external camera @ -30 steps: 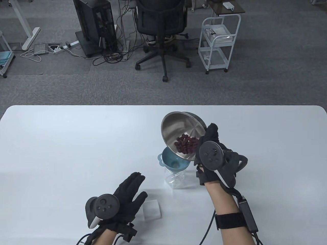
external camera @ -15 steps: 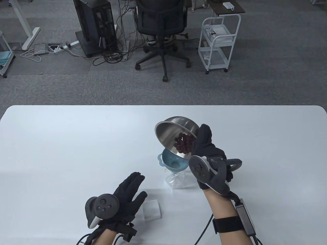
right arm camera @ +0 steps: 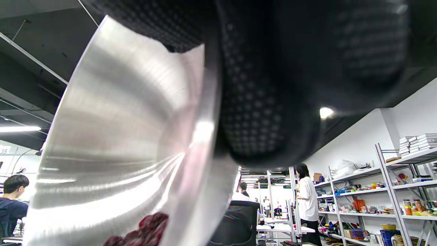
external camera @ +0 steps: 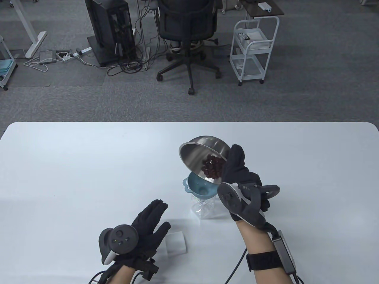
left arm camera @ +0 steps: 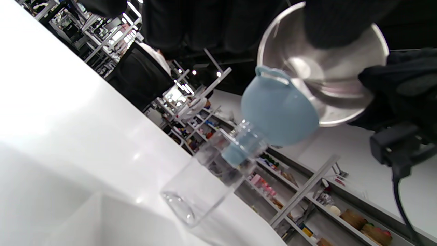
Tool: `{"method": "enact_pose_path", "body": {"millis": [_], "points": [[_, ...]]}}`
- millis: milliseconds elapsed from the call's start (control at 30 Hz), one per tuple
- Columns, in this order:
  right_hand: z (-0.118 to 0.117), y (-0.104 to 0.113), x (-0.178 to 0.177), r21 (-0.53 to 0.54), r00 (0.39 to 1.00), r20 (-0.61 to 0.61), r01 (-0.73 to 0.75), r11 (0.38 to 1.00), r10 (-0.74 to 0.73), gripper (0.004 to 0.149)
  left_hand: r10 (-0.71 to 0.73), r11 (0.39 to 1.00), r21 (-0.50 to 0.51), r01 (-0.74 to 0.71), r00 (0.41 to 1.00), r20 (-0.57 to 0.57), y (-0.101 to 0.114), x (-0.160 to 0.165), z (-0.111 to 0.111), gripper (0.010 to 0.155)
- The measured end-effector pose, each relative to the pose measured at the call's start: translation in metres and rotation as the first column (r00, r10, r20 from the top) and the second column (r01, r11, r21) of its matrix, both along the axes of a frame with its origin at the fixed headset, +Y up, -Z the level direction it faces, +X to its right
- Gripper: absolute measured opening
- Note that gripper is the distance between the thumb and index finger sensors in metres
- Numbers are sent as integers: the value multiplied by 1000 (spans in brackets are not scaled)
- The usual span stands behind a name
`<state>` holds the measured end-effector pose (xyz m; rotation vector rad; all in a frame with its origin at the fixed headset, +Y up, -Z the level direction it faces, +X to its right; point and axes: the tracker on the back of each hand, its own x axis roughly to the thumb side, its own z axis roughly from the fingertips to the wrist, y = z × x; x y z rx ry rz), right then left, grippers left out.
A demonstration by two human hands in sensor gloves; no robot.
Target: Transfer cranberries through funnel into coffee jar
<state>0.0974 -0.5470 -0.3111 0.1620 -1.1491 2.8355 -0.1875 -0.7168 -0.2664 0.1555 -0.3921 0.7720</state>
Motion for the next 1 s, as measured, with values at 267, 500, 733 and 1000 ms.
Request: {"method": "enact_pose_path", "body": {"millis": [267,500,733,1000], "points": [[0,1,2,-1,1000,6,19,1000,-19,34,-2,1000,-1,2,1000,2,0,0,0,69],[9,5,-5,54,998,4,-61,997,61,34,-1,1000,-1,1,1000,1,0,1,0,69],[17,4,-13,117,986,-4,-164,979,166,34,0,1000,0,0,1000,0,-1,0,0,69],[20,4,-14,152,981,-1,-193,969,196,34,1,1000,-1,-1,1000,-1,-1,0,0,69]]}}
